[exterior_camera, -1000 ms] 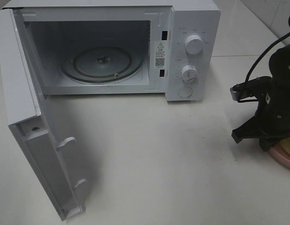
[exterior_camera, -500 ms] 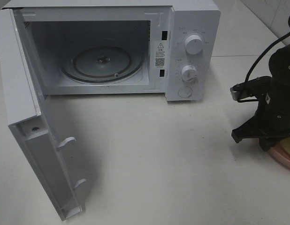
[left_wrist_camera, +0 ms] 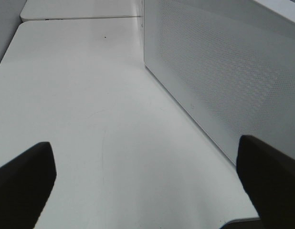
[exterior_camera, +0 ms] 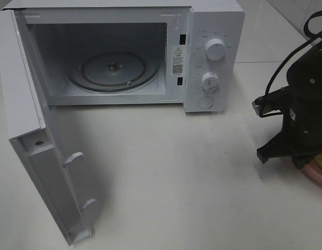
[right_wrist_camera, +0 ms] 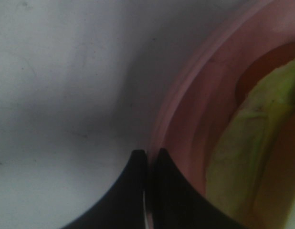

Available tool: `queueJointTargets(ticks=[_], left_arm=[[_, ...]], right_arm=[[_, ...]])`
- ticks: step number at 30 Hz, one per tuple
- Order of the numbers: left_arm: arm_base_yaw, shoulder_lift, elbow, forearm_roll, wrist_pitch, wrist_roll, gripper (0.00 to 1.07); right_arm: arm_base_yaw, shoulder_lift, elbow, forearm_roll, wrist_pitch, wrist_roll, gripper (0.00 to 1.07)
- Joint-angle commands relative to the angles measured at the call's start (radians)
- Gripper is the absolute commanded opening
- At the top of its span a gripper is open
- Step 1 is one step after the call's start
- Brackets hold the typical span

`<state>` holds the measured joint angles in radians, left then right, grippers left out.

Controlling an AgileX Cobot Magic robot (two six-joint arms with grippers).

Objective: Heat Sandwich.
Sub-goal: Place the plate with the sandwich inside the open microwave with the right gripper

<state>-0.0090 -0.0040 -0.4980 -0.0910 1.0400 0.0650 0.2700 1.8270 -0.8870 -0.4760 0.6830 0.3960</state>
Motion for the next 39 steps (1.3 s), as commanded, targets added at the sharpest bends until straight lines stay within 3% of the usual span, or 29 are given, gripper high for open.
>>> queueJointTargets(ticks=[1,19,39], left_arm=[[0.002,-0.026,0.003,0.001,-0.003,0.0,0.98],[0.002,-0.026,0.003,0.001,-0.003,0.0,0.98],[0.002,-0.026,0.003,0.001,-0.003,0.0,0.98]], right_arm=[[0.029,0.001,-0.005,-0.069,0.063,0.052,0.0],[0.091,-0.102,-0.004,-0.08,0.17,0.055,0.0],[0.24,-0.273,0.105,-0.037,0.203,0.029,0.0]])
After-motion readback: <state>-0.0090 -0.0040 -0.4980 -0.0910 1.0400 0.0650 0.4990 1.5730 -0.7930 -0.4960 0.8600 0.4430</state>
